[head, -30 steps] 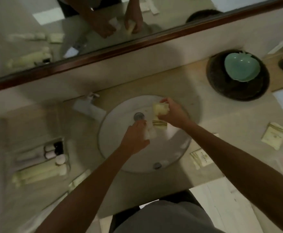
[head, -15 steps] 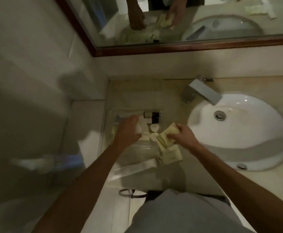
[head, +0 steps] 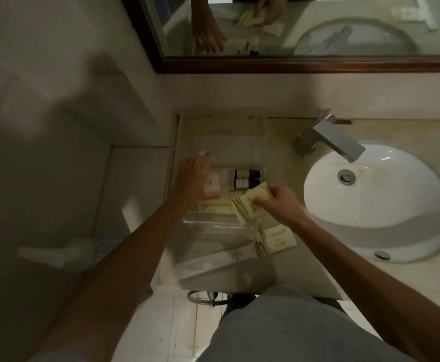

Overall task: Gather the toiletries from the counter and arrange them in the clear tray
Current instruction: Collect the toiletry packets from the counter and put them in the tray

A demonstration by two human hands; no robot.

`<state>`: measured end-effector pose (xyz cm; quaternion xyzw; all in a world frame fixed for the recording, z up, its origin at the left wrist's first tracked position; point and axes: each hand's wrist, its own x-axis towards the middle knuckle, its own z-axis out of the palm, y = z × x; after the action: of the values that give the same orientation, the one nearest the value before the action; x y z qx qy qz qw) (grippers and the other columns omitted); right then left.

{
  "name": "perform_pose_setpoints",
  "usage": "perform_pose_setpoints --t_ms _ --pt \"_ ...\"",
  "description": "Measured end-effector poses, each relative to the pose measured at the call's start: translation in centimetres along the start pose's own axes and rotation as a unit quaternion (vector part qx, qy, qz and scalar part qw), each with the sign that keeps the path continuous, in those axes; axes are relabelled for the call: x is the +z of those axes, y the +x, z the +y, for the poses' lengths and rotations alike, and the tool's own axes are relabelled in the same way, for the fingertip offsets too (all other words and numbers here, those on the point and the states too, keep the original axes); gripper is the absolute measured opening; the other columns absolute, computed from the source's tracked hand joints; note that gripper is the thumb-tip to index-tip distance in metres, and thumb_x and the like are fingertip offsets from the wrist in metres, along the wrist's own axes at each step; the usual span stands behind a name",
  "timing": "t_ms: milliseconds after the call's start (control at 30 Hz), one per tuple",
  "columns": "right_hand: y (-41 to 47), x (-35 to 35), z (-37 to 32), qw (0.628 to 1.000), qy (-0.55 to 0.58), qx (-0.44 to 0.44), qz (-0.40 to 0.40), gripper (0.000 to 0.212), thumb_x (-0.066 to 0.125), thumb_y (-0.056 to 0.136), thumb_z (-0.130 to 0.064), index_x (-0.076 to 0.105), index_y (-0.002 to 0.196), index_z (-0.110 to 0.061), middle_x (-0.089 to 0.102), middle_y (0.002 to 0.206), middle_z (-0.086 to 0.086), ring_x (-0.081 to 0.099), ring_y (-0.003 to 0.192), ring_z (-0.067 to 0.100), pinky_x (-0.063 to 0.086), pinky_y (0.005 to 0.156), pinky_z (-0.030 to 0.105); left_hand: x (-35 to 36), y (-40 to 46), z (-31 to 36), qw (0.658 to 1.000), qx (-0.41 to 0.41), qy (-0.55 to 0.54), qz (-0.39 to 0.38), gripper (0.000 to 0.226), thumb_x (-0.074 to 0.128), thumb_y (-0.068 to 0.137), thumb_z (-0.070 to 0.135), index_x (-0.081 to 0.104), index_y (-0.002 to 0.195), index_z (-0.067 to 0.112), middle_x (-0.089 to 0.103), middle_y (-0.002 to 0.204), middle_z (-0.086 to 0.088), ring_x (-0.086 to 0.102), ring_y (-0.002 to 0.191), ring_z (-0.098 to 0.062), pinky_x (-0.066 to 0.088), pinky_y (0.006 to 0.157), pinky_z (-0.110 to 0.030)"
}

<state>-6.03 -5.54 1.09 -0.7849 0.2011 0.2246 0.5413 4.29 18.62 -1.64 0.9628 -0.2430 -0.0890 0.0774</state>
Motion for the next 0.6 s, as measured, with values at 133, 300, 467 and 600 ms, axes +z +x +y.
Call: perform_pose_setpoints --t_ms 133,300,467,600 --pt "0.0 0.3 0.2 0.998 0.011 0.050 0.026 0.024 0.067 0.091 -0.015 0.066 0.114 -0.011 0.073 0.105 0.004 0.072 0.094 0.015 0.059 0.074 0.027 1.1 -1.3 -0.9 1.000 -0.015 0.000 -0.011 0.071 0.082 0.068 0.040 0.053 0.127 0.014 0.051 0.129 -0.012 0.053 0.112 -0.030 0.048 0.089 -0.041" --pt "0.9 3.9 -0.9 0.991 0.089 0.098 -0.020 0.022 0.064 0.093 -0.015 0.064 0.114 -0.008 0.072 0.108 0.010 0.072 0.092 0.020 0.060 0.074 0.032 1.9 -1.0 -1.0 0.998 -0.036 -0.058 0.003 0.033 0.064 0.086 0.015 0.058 0.118 0.010 0.054 0.119 -0.012 0.058 0.098 -0.028 0.055 0.072 -0.040" --pt "2.4 8.0 -2.2 0.985 -0.170 -0.007 -0.013 0.038 0.069 0.091 -0.033 0.060 0.120 -0.012 0.069 0.105 0.002 0.066 0.086 0.015 0.055 0.070 0.027 0.4 -0.3 -1.2 0.993 -0.062 -0.078 0.069 0.020 0.054 0.091 0.011 0.056 0.111 0.007 0.055 0.112 -0.012 0.057 0.093 -0.028 0.052 0.071 -0.041" --pt "1.2 6.0 -0.8 0.913 -0.356 -0.178 0.092 0.031 0.061 0.093 -0.035 0.060 0.119 -0.020 0.063 0.110 -0.002 0.055 0.086 0.010 0.050 0.068 0.026 0.9 -1.6 -1.7 0.996 -0.004 -0.049 0.068 0.026 0.056 0.089 0.021 0.058 0.112 0.011 0.055 0.110 -0.009 0.055 0.093 -0.026 0.051 0.073 -0.040"
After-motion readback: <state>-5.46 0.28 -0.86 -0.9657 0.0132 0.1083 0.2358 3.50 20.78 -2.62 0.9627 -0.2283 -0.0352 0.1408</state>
